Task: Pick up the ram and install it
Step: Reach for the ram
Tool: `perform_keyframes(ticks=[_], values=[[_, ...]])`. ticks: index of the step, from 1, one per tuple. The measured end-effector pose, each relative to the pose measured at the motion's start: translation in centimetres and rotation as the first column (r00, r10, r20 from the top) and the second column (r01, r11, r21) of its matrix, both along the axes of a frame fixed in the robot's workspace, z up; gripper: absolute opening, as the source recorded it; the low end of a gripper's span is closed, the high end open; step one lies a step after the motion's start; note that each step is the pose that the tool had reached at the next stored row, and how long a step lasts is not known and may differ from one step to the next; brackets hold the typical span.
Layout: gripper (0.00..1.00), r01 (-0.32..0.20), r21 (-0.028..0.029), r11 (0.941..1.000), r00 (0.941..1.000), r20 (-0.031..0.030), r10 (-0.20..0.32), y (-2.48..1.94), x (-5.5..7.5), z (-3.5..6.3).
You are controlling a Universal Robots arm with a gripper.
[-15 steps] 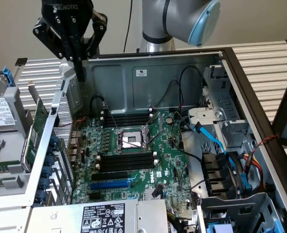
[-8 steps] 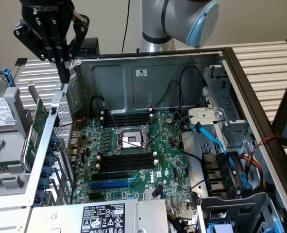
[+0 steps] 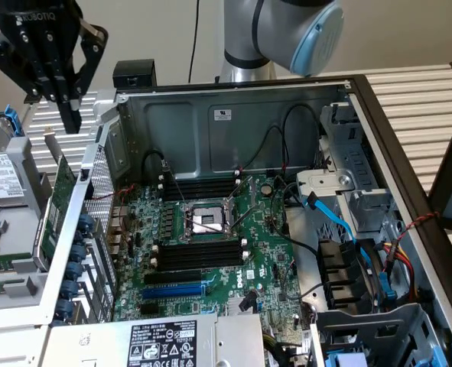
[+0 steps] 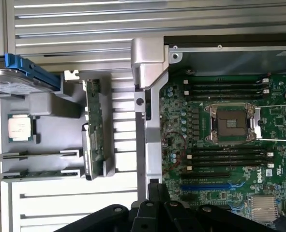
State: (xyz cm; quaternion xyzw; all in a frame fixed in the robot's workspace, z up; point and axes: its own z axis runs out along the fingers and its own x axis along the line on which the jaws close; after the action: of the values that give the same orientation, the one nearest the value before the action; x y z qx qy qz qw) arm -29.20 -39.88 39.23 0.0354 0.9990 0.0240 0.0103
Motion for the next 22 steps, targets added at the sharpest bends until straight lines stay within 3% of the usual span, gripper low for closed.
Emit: perform_keyframes(ticks=[14, 22], values=[[0.11, 0.000, -0.0001, 1.0000, 1.0000, -0.0001, 0.000, 0.00, -6.3, -0.20], [0.11, 0.000, 0.0000, 1.0000, 1.0000, 0.0001, 0.000, -0.01, -9.2, -0.58]])
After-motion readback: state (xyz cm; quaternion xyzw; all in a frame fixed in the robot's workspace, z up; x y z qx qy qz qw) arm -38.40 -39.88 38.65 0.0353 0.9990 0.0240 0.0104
